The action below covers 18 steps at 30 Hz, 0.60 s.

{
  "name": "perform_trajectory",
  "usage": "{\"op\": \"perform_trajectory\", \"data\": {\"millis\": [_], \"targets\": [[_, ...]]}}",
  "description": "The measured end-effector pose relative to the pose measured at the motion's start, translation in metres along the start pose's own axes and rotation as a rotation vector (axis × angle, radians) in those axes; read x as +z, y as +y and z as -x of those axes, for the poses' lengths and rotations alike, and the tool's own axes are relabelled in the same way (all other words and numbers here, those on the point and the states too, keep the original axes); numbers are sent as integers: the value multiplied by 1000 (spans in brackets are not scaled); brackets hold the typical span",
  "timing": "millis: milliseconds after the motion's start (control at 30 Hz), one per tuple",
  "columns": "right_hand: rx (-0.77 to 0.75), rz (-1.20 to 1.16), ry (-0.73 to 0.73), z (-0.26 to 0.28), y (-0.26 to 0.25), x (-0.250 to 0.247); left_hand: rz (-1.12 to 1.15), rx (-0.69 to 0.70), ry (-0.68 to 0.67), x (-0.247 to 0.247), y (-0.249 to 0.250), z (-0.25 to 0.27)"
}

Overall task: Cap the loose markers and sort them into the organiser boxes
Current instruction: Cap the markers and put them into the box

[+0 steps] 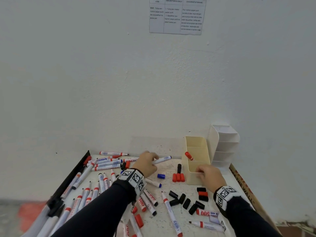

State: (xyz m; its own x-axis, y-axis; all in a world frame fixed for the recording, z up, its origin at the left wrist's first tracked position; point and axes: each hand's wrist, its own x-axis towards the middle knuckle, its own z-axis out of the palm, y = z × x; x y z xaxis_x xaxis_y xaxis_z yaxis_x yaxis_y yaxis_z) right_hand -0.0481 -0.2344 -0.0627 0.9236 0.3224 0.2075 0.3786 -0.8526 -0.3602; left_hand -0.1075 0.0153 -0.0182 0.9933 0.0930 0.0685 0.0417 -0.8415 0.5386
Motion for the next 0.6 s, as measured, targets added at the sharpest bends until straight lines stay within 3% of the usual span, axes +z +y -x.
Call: {"op": "perform_trajectory", "data": {"millis": [167,300,333,400,500,600], "targets": [[39,-4,50,4,-2,2,217,-71,250,-17,-9,6],[-195,-53,301,3,-27,4,420,-93,471,-29,-13,11],[-221,-105,284,0,-39,5,444,-92,512,-32,-13,12],[-230,-199,136,-7,-61,11,476,-94,548,-36,-14,15],[-183,-161,-237,-20,-89,30,516,-93,521,-40,-17,21],[-106,-16,-402,-25,-100,51,447,-59,451,-43,-28,28]]}}
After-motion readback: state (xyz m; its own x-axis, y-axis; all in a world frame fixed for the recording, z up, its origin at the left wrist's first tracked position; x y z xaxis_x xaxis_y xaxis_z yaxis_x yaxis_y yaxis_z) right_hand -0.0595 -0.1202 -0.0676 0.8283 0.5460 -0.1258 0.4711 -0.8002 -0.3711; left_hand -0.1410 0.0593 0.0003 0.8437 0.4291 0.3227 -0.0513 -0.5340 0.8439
